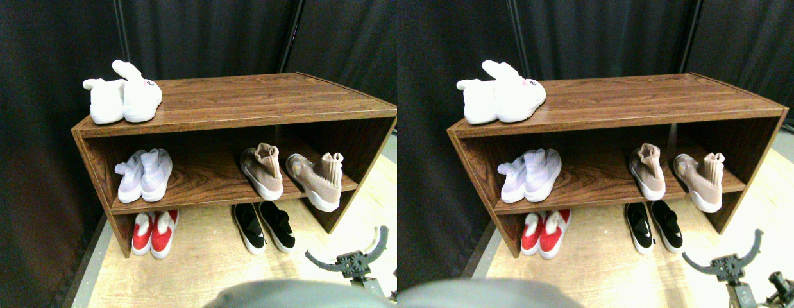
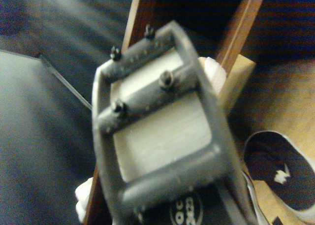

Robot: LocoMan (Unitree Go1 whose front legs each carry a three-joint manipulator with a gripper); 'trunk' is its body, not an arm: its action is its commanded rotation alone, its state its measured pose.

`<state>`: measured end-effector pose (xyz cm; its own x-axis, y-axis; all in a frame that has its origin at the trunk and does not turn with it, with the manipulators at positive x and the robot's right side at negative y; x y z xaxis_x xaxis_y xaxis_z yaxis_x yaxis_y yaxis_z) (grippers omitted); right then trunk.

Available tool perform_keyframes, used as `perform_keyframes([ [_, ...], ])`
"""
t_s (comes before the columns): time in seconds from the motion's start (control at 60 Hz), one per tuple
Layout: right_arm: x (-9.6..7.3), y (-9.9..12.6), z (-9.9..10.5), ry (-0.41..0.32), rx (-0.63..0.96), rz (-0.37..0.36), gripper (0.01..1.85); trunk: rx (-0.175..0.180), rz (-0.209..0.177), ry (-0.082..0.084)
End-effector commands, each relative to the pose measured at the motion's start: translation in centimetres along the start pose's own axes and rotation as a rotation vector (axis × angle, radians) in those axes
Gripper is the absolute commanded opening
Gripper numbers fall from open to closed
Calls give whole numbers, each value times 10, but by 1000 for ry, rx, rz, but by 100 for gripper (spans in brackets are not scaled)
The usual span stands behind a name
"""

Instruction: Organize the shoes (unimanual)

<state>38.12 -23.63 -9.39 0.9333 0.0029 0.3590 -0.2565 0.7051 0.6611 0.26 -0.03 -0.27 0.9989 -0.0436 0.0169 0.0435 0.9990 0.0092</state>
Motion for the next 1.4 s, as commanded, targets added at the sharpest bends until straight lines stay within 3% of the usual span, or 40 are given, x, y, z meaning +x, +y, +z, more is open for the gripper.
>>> perform_keyframes([
  [0.017, 8, 7, 12, 0, 114, -5, 142, -4, -6, -19],
  [0.067, 11, 6, 16, 30, 178, -43, 148, -4, -6, -19],
  [0.2, 26, -4, 21, 94, 283, -62, 149, -8, -3, -17],
  [0.417, 42, -9, 15, 142, 491, -117, 148, -16, 8, -19],
  [0.967, 70, -21, 0, 181, 530, -159, 153, -20, 21, -17],
  [1.2, 90, -30, -9, 150, 553, -185, 150, -23, 29, -12],
  [1.4, 94, -29, -14, 129, 562, -198, 147, -26, 33, -11],
])
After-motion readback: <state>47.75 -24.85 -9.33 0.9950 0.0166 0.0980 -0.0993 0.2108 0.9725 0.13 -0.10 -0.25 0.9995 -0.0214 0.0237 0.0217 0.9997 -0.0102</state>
